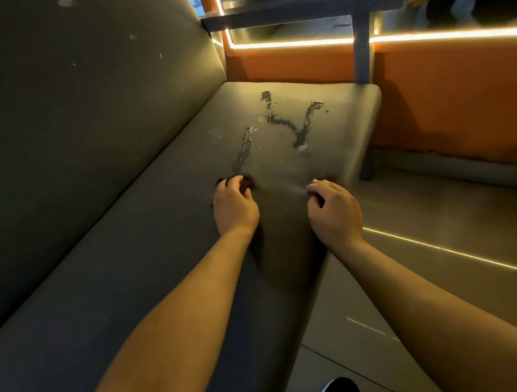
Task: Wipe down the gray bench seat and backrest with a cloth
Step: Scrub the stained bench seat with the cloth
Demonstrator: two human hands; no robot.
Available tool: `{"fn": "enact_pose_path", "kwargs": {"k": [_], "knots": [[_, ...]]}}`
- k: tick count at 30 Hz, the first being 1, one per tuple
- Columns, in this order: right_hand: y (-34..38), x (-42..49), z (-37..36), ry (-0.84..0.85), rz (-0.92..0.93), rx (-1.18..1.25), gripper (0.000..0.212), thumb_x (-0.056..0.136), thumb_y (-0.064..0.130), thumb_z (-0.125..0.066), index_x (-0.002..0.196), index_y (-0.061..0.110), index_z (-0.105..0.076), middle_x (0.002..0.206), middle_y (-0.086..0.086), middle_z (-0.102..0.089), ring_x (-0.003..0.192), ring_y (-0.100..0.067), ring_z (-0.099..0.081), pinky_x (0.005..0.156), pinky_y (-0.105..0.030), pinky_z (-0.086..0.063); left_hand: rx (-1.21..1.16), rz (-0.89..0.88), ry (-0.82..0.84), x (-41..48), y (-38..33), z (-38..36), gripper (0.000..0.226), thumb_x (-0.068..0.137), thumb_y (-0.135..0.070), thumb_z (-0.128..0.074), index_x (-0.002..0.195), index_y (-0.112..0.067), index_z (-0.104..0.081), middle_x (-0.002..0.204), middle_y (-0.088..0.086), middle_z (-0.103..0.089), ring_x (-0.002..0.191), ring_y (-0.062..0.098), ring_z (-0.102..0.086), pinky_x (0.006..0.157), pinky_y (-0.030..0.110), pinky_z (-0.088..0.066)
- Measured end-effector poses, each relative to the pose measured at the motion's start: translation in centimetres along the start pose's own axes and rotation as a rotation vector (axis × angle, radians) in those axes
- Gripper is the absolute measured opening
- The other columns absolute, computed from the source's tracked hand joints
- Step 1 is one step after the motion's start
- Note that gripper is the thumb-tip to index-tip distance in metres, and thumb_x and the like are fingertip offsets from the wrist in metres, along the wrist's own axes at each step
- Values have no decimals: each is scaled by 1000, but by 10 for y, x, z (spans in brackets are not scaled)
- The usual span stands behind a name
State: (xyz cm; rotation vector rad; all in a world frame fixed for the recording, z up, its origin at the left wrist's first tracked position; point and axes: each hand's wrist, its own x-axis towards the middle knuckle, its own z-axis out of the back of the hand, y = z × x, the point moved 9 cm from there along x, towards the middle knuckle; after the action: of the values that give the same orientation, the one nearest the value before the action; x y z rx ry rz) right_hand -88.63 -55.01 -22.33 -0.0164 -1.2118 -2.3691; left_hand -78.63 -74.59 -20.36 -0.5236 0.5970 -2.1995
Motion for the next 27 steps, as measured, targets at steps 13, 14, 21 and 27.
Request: {"fn": "enact_pose_path", "kwargs": {"k": [13,14,21,27], "knots": [[-33,-6,10,-21,-164,121,53,101,25,-61,149,15,-43,161,-10,-28,150,-25,-25,117,-31,-25,-40,-451,199,-38,-71,-28,37,100,-19,-58,138,-18,-62,143,2,-54,131,21,-52,110,32,-43],[-38,-8,9,-24,-201,181,57,101,28,-62,151,13,-40,159,-10,-32,148,-25,-30,118,-33,-27,-29,-394,144,-25,-59,-21,38,101,-18,-58,139,-16,-61,145,4,-53,132,23,-51,111,33,-41],[-59,-9,6,46,-297,464,56,96,34,-68,146,28,-44,143,4,-50,125,-11,-45,106,-36,-44,-45,-197,160,-7,-72,-41,39,106,-26,-47,143,-15,-54,149,8,-49,137,25,-46,111,34,-37],[-73,-17,12,50,-404,719,36,100,19,-63,134,26,-57,120,12,-61,111,-6,-58,87,-19,-49,-56,-331,191,-48,-121,-67,34,106,-24,-48,137,-16,-60,142,4,-56,133,20,-49,104,25,-34]]}}
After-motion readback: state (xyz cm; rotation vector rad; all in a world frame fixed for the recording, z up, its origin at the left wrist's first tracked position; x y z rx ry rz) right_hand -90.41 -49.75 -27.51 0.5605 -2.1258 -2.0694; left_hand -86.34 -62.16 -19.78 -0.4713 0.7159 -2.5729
